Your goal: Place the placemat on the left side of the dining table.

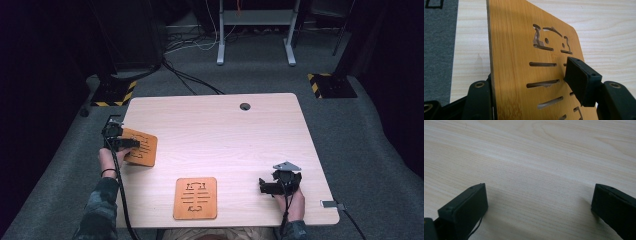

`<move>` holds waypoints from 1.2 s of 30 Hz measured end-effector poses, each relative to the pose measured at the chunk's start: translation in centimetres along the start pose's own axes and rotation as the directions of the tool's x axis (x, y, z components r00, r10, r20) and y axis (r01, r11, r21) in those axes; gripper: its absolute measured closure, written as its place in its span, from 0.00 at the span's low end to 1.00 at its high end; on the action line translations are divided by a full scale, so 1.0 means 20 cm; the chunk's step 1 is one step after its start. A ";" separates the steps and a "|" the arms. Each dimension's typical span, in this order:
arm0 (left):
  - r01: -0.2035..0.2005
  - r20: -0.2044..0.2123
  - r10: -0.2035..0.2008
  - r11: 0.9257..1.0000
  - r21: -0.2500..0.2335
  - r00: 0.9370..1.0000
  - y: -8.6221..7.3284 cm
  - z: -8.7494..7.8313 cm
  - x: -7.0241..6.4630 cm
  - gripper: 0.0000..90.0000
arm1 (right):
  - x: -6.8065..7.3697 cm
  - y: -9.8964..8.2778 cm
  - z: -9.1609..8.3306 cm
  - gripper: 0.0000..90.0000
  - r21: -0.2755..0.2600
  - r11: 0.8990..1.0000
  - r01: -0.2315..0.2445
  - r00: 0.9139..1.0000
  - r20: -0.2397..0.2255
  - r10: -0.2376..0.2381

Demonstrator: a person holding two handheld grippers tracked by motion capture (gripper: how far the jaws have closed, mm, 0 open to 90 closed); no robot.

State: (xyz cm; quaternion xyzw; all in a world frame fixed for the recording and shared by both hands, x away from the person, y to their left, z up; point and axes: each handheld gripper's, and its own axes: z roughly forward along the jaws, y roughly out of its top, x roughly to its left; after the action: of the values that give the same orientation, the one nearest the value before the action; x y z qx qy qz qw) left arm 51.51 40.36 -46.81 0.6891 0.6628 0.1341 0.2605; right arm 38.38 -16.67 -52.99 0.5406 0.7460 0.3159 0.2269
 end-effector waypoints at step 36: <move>0.003 0.018 -0.003 1.000 0.021 1.000 -0.01 0.05 0.04 0.32 | 0.00 0.00 0.00 0.00 0.000 1.000 0.000 1.000 0.002 0.000</move>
State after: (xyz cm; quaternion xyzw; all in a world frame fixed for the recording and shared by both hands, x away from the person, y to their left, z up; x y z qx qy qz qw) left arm 51.91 40.94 -48.00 0.6920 0.6627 0.1206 0.2596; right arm 38.38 -16.67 -52.98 0.5408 0.7459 0.3153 0.2274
